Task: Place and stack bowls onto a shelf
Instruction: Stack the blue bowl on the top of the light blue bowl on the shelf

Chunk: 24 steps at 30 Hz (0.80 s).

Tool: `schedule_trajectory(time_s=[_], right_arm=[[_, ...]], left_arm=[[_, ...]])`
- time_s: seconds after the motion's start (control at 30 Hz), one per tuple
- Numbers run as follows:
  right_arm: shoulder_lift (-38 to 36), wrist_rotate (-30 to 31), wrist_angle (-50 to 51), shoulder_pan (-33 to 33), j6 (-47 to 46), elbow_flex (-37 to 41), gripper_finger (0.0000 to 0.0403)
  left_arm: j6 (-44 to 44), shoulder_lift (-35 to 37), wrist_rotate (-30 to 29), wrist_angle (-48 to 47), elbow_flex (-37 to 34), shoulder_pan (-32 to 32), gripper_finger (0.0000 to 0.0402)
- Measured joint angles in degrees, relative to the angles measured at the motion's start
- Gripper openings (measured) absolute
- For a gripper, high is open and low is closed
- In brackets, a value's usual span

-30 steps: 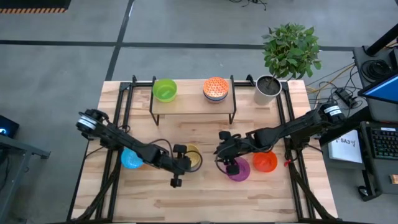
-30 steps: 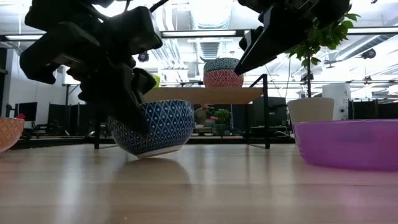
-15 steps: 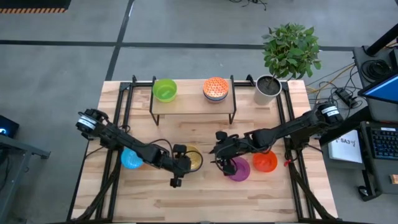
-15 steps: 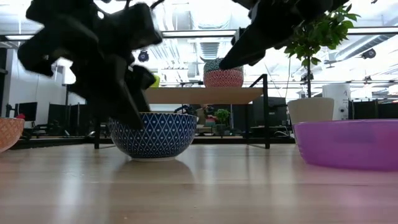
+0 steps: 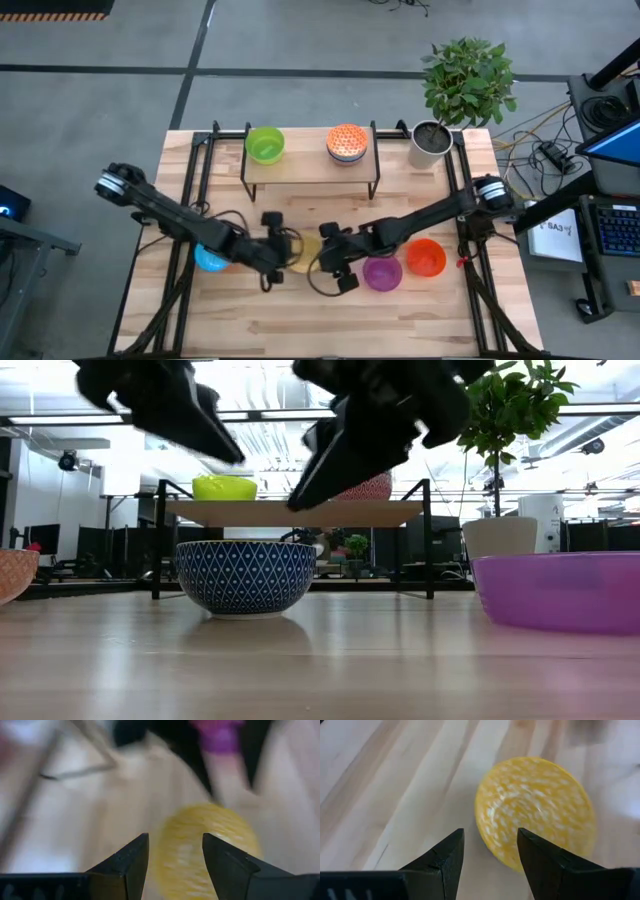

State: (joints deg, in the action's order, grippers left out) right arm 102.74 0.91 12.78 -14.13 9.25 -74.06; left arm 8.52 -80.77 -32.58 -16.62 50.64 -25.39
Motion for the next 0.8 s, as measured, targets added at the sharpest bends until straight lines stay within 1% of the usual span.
schedule_trajectory(time_s=[0.1,0.2,0.27,0.33,0.4,0.57,0.67,0.8], right_arm=[[3.15,-1.59,0.8,0.18,0.84,-2.7,0.0173],[5.56,-2.0,0.7,0.4,1.7,-4.3,0.0173],[6.67,-2.0,0.86,0.67,1.99,-5.13,0.0172],[7.4,-2.0,0.55,1.1,1.92,-5.45,0.0167],[8.4,-2.26,0.44,1.56,1.86,-5.65,0.0156],[11.09,-2.77,-0.34,2.39,1.92,-5.84,0.0115],[12.4,-2.79,-0.28,2.54,2.23,-6.15,0.0081],[12.24,-2.27,-0.4,2.55,3.46,-6.31,0.0024]], left_arm=[[-0.57,5.51,-10.12,0.47,-2.77,-0.89,0.0168],[0.01,11.03,-18.58,0.88,-5.97,-1.26,0.0168],[0.8,14.27,-22.64,1.05,-8.13,-1.24,0.0168],[1.83,16.84,-25.33,1.0,-10.01,-1.17,0.0168],[2.28,19.31,-26.94,0.99,-11.72,-1.13,0.0168],[4.65,22.81,-27.52,0.98,-14.22,-1.13,0.0168],[5.57,23.83,-27.51,0.93,-14.95,-1.13,0.0168],[5.68,23.84,-27.43,1.04,-14.96,-1.2,0.0168]])
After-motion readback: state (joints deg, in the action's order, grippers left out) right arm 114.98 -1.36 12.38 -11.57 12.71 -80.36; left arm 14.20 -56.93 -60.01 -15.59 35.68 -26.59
